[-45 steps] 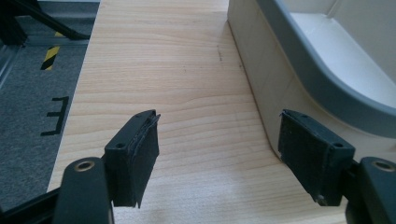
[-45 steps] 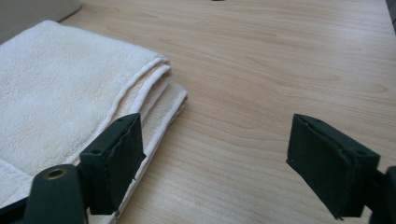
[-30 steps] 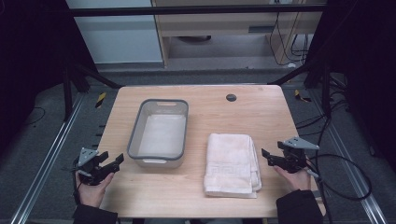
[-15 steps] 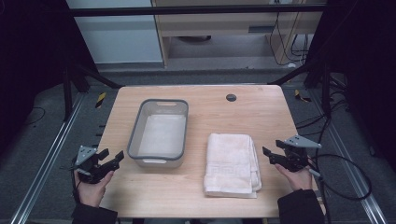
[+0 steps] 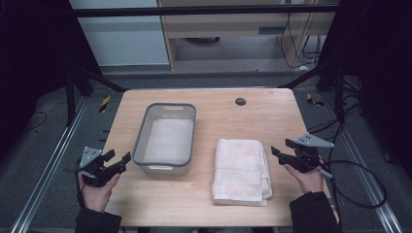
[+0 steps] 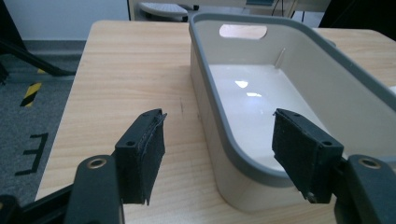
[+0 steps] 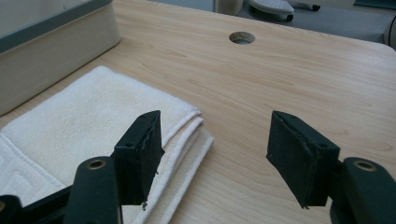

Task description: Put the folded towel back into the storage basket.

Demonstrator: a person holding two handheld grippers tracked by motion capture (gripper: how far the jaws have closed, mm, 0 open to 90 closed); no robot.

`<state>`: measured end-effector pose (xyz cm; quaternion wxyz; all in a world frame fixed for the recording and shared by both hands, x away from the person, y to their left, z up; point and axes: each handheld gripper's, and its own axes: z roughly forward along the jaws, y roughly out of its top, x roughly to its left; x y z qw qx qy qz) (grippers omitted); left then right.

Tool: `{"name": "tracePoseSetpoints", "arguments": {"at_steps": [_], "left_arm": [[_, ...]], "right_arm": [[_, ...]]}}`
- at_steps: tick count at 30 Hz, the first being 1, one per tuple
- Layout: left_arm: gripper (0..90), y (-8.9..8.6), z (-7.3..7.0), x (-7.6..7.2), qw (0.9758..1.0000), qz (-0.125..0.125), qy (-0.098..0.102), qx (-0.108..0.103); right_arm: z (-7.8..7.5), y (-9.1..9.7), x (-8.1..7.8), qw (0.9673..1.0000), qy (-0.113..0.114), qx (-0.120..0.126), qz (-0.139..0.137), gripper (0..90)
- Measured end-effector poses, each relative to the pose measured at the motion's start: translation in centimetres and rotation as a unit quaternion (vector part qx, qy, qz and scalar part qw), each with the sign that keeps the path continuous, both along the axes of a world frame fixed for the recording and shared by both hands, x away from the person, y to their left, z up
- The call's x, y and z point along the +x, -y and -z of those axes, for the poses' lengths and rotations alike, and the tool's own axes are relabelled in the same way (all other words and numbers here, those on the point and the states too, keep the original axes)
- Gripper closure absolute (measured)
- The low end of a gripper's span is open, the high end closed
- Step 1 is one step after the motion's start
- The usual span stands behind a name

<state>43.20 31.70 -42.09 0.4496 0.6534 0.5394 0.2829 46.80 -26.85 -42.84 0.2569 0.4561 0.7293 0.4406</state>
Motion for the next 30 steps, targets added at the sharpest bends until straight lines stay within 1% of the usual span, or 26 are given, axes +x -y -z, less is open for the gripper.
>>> {"name": "tracePoseSetpoints", "arguments": {"at_steps": [4,6,8,9,11,12,13,14,15,16,17,18,21,24,25,27,28,30], "left_arm": [[33.3,0.5,-0.5,0.2,1.0,0.006,0.004,0.0],[33.2,0.8,-0.7,0.4,0.9999,0.008,0.008,-0.003],[33.1,1.5,-1.1,0.6,0.9998,0.015,0.012,-0.002],[33.1,1.5,-1.1,0.6,0.9998,0.015,0.012,-0.002],[33.1,2.1,-1.5,0.7,0.9996,0.022,0.015,-0.003],[33.1,2.6,-1.8,0.9,0.9995,0.026,0.018,-0.002],[33.0,2.6,-1.8,0.9,0.9995,0.026,0.018,-0.002],[33.0,3.1,-2.2,0.9,0.9992,0.032,0.022,-0.002],[33.1,3.1,-2.2,0.9,0.9992,0.032,0.022,-0.002],[33.0,3.6,-2.5,1.0,0.999,0.037,0.024,0.0],[33.0,3.6,-2.5,1.0,0.999,0.037,0.024,0.0],[33.1,4.2,-2.7,1.1,0.9987,0.043,0.026,0.002],[33.4,4.7,-2.8,1.1,0.9985,0.048,0.027,0.004],[33.7,5.7,-3.0,1.2,0.998,0.058,0.027,0.004],[33.8,5.7,-3.0,1.2,0.998,0.058,0.027,0.004],[33.9,6.2,-3.0,1.2,0.9975,0.065,0.029,0.002],[33.9,6.8,-3.1,1.2,0.9969,0.072,0.03,0.005],[33.9,7.1,-3.1,1.1,0.9966,0.076,0.03,0.006]], "right_arm": [[-0.4,-0.5,0.2,1.0,0.002,0.001,-0.004,35.3],[-0.7,-0.6,0.3,0.9999,0.005,0.006,-0.007,35.1],[-0.9,-0.7,0.4,0.9999,0.006,0.006,-0.008,35.1],[-0.9,-0.7,0.4,0.9999,0.006,0.006,-0.008,35.1],[-1.2,-0.8,0.5,0.9999,0.009,0.005,-0.01,34.8],[-1.3,-0.8,0.5,0.9999,0.012,0.005,-0.011,34.8],[-1.3,-0.8,0.5,0.9999,0.012,0.005,-0.011,34.8],[-1.5,-0.9,0.5,0.9998,0.013,0.006,-0.012,34.8],[-1.5,-0.9,0.5,0.9998,0.013,0.006,-0.012,34.8],[-1.6,-1.0,0.6,0.9998,0.013,0.006,-0.013,34.8],[-1.6,-1.0,0.6,0.9998,0.013,0.006,-0.013,34.8],[-1.7,-1.0,0.7,0.9998,0.014,0.009,-0.014,34.8],[-1.8,-1.1,0.7,0.9997,0.014,0.012,-0.013,34.8],[-2.2,-1.2,0.8,0.9996,0.017,0.013,-0.017,34.7],[-2.2,-1.2,0.8,0.9996,0.017,0.013,-0.017,34.7],[-2.4,-1.3,0.9,0.9995,0.019,0.016,-0.019,34.5],[-2.6,-1.4,1.0,0.9994,0.02,0.018,-0.02,34.5],[-2.6,-1.5,1.0,0.9994,0.021,0.018,-0.021,34.4]]}}
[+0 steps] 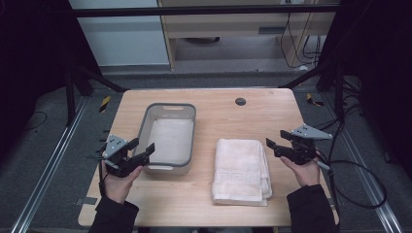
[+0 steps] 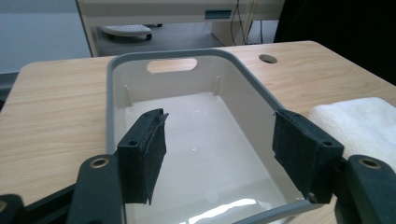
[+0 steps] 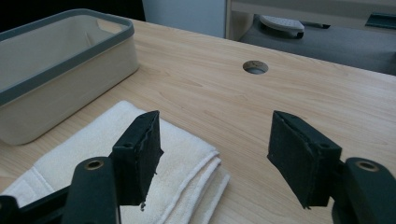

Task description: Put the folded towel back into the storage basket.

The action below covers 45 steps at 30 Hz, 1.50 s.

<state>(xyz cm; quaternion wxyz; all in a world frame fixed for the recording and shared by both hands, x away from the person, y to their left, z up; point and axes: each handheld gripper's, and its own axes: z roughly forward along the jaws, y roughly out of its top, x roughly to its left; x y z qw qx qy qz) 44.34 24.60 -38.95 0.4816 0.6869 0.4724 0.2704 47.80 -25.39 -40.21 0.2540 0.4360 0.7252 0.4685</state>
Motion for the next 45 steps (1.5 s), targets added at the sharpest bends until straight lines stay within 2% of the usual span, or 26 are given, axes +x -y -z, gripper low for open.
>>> {"name": "tracePoseSetpoints", "arguments": {"at_steps": [13,23,33,40,45], "left_arm": [[33.9,3.3,0.0,-0.1,0.9994,0.035,0.003,0.0],[33.9,6.4,0.2,-0.3,0.9977,0.068,0.001,0.003],[33.7,9.9,0.7,-0.8,0.994,0.108,-0.006,0.017],[33.7,11.1,1.5,-1.2,0.9925,0.119,-0.018,0.018],[33.6,12.3,2.3,-1.3,0.9906,0.131,-0.028,0.027]], "right_arm": [[-0.5,-0.7,0.5,0.9999,0.004,0.006,-0.007,32.4],[-0.6,-1.1,1.1,0.9999,0.009,0.012,-0.008,30.4],[-0.2,-1.4,1.7,0.9998,0.002,0.016,-0.011,29.8],[0.4,-1.9,2.2,0.9998,-0.008,0.01,-0.014,29.5],[0.8,-2.2,2.4,0.9998,-0.016,0.002,-0.014,28.8]]}}
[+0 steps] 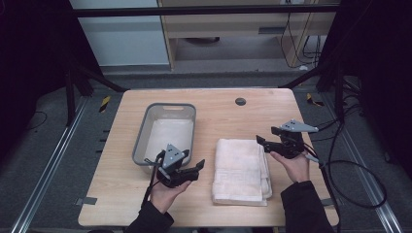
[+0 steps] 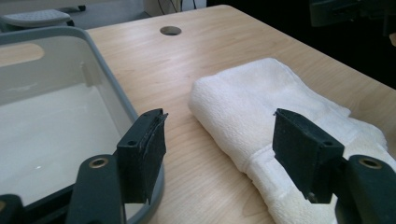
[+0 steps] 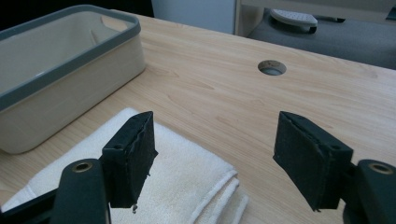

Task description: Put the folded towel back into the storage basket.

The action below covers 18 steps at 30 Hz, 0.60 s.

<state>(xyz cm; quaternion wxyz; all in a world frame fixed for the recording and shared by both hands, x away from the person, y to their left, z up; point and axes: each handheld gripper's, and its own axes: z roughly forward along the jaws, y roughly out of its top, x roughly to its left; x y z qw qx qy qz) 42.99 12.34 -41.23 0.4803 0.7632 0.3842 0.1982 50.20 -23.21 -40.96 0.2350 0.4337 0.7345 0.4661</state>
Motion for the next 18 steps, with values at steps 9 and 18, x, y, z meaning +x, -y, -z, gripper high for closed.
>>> {"name": "tracePoseSetpoints", "arguments": {"at_steps": [9,18], "left_arm": [[33.6,1.7,1.5,-0.3,0.9995,0.019,-0.016,0.018],[33.4,3.0,3.4,-0.7,0.9982,0.032,-0.031,0.04]], "right_arm": [[1.5,0.5,0.7,0.9996,-0.027,-0.001,0.012,27.7],[2.7,0.6,1.0,0.9989,-0.043,-0.007,0.014,27.6]]}}
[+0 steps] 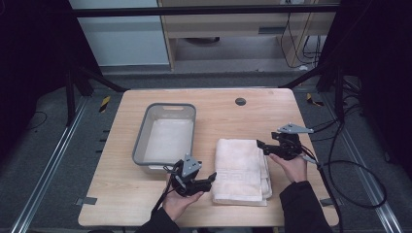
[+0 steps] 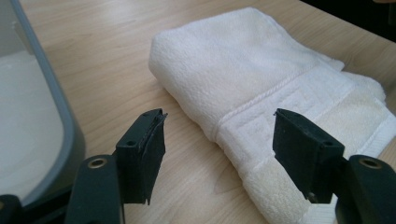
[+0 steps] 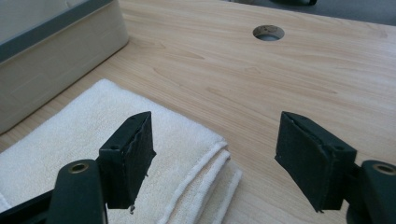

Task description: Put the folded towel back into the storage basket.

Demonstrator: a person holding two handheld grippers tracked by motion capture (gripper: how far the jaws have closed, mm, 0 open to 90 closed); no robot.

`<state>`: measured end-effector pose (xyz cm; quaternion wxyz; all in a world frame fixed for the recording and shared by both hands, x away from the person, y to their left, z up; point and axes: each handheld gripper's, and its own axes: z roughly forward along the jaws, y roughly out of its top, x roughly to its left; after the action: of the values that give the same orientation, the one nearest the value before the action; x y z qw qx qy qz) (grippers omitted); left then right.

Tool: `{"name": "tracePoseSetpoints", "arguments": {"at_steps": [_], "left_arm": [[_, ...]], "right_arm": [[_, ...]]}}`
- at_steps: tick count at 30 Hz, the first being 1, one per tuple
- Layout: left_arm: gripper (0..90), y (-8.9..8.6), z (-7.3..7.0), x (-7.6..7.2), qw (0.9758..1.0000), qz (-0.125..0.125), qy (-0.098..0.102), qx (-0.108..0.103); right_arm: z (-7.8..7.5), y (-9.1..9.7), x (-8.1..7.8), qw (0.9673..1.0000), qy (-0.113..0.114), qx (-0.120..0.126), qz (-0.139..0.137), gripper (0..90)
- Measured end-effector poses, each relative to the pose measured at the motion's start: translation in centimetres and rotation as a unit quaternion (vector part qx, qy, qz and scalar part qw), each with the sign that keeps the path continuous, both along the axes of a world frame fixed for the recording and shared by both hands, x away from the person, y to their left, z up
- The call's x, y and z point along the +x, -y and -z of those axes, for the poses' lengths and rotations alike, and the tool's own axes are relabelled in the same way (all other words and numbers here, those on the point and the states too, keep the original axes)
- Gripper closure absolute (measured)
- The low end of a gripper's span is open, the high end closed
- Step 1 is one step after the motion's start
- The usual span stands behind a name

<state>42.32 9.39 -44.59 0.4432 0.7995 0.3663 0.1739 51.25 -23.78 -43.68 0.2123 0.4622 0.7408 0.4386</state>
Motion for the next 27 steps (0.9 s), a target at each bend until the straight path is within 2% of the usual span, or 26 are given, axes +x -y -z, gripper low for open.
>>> {"name": "tracePoseSetpoints", "arguments": {"at_steps": [9,26,27], "left_arm": [[33.5,1.1,1.5,-0.4,0.9996,0.011,-0.014,0.02],[31.2,2.4,3.7,0.3,0.9985,0.014,-0.04,0.034],[31.0,2.5,3.9,0.4,0.9984,0.016,-0.042,0.033]], "right_arm": [[1.1,0.0,0.2,0.9999,-0.01,-0.007,0.002,27.3],[3.3,-0.7,0.7,0.9993,-0.029,-0.022,-0.006,26.8],[3.6,-0.9,0.8,0.999,-0.035,-0.025,-0.007,26.7]]}}
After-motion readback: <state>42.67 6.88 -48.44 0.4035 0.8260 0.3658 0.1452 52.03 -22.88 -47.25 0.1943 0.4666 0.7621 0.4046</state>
